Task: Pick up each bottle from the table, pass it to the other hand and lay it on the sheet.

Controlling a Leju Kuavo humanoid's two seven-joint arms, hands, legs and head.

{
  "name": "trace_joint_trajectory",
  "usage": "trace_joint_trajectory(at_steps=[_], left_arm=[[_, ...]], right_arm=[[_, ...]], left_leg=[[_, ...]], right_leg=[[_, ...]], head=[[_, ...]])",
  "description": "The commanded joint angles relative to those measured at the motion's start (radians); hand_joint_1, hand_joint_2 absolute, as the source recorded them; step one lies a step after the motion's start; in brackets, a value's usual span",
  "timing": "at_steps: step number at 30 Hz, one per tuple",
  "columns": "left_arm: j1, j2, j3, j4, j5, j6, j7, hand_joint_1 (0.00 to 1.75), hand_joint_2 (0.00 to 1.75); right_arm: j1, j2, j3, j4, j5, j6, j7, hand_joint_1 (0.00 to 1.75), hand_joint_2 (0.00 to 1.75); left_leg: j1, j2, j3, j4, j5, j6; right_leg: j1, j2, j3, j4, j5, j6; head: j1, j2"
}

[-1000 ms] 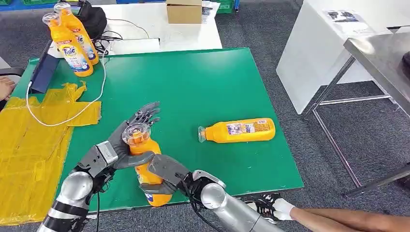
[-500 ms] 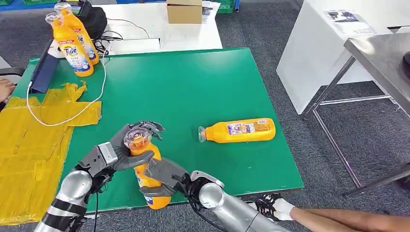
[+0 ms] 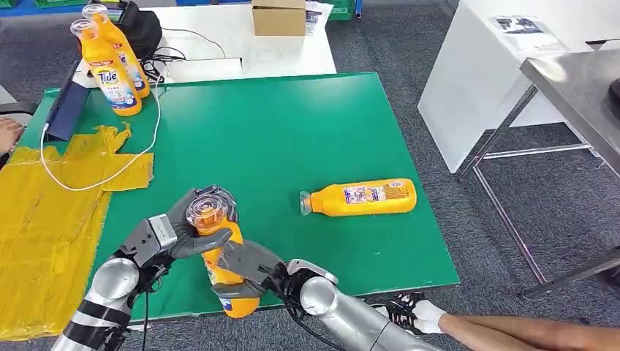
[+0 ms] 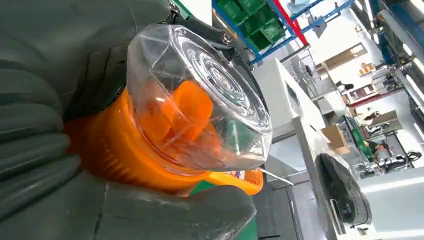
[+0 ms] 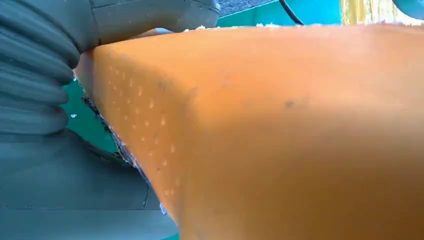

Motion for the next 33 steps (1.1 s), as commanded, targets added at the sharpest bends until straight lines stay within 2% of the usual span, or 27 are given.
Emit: trace_joint_trajectory(at_steps=[1,3,4,6,7,8,10,15,16,19,24,28,30,33], left_arm=[[0.0,0.004,-0.055,0.034,-0.004,-0.01,0.003,1.75,1.75],[0.028,0.012,-0.03,-0.002,-0.041,0.04,0.012,1.75,1.75],[0.041,0.016,-0.019,-0.02,-0.05,0.053,0.012,1.75,1.75],[0.057,0.019,0.018,-0.065,-0.099,0.118,0.018,1.75,1.75],[0.06,0.02,0.036,-0.083,-0.127,0.151,0.025,1.75,1.75],[0.058,0.025,0.055,-0.121,-0.242,0.27,0.014,1.75,1.75],[0.056,0.02,0.105,-0.175,-0.299,0.339,0.022,1.75,1.75],[0.057,0.021,0.14,-0.216,-0.331,0.357,0.03,1.75,1.75],[0.058,0.016,0.145,-0.218,-0.378,0.4,0.021,1.75,1.75],[0.071,0.02,0.187,-0.286,-0.646,0.644,0.032,1.75,1.75],[0.116,0.058,0.257,-0.276,-0.907,0.814,0.069,1.75,1.75],[0.117,0.056,0.258,-0.254,-0.912,0.831,0.063,1.75,1.75],[0.117,0.094,0.232,-0.215,-1.106,0.916,0.129,1.75,1.75],[0.097,0.164,0.191,-0.067,-1.313,0.927,0.213,1.75,1.75]], right_arm=[[-0.048,0.007,0.039,-0.002,0.007,-0.035,-0.009,1.75,1.75],[-0.012,-0.005,0.0,-0.078,0.028,-0.095,-0.01,1.75,1.75],[0.002,-0.015,-0.005,-0.116,0.043,-0.115,-0.007,0.0,1.75],[0.016,-0.056,-0.035,-0.202,0.052,-0.125,0.01,0.0,1.75],[0.02,-0.078,-0.052,-0.239,0.052,-0.123,0.012,0.0,0.0],[0.027,-0.108,-0.08,-0.286,0.053,-0.122,0.019,0.0,0.0],[0.036,-0.15,-0.109,-0.347,0.066,-0.108,0.03,0.0,0.0],[0.05,-0.165,-0.137,-0.383,0.067,-0.09,0.035,0.0,0.0],[0.05,-0.16,-0.14,-0.38,0.07,-0.091,0.034,0.0,0.0],[0.054,-0.222,-0.165,-0.467,0.057,-0.101,0.036,0.0,0.0],[0.117,-0.346,-0.257,-0.603,0.012,-0.083,0.058,0.0,0.0],[0.128,-0.358,-0.268,-0.609,0.006,-0.076,0.056,0.0,0.0],[0.145,-0.392,-0.279,-0.626,0.002,-0.079,0.063,0.0,0.0],[0.165,-0.459,-0.325,-0.652,-0.006,-0.074,0.068,0.0,0.0]], left_leg=[[-0.002,0.001,0.003,-0.001,-0.001,0.004],[-0.002,0.002,0.003,-0.001,-0.001,0.004],[-0.002,0.002,0.005,-0.001,-0.001,0.006],[-0.002,0.003,0.005,-0.001,-0.002,0.005],[-0.002,0.002,0.003,-0.001,-0.001,0.005],[-0.001,0.001,0.001,0.0,-0.001,0.004],[-0.002,0.0,0.0,0.001,-0.001,0.004],[-0.001,-0.001,0.002,0.0,0.0,0.005],[-0.001,-0.002,0.001,0.0,0.0,0.004],[-0.001,0.0,0.001,0.0,0.0,0.004],[-0.002,-0.001,0.003,-0.001,0.0,0.006],[-0.001,-0.002,0.001,-0.001,0.0,0.003],[-0.001,-0.001,0.001,-0.001,0.0,0.003],[-0.002,-0.003,0.002,-0.002,0.001,0.004]], right_leg=[[-0.001,0.0,0.002,0.0,-0.001,-0.001],[-0.001,0.0,0.002,0.0,-0.001,-0.001],[-0.001,0.0,0.004,0.0,-0.001,-0.001],[-0.001,0.001,0.003,0.0,-0.001,-0.001],[-0.001,0.001,0.002,0.0,-0.001,-0.001],[-0.001,0.0,0.001,0.0,-0.001,0.0],[-0.001,-0.002,0.0,0.001,-0.001,0.0],[-0.001,-0.003,0.001,0.0,-0.001,-0.001],[-0.001,-0.003,0.001,0.0,-0.001,-0.001],[0.0,-0.002,0.001,0.0,-0.001,0.0],[-0.001,-0.003,0.003,-0.001,-0.001,0.0],[-0.001,-0.002,0.001,0.0,-0.001,0.0],[-0.001,-0.002,0.001,0.0,0.0,0.0],[-0.001,-0.004,0.002,-0.001,-0.001,0.0]], head=[[0.0,0.0],[0.0,0.0],[0.0,0.0],[0.0,0.0],[0.0,0.0],[0.0,0.0],[0.0,0.0],[0.0,0.0],[0.0,0.0],[0.0,0.0],[0.0,0.0],[0.0,0.0],[0.0,0.0],[0.0,0.0]])
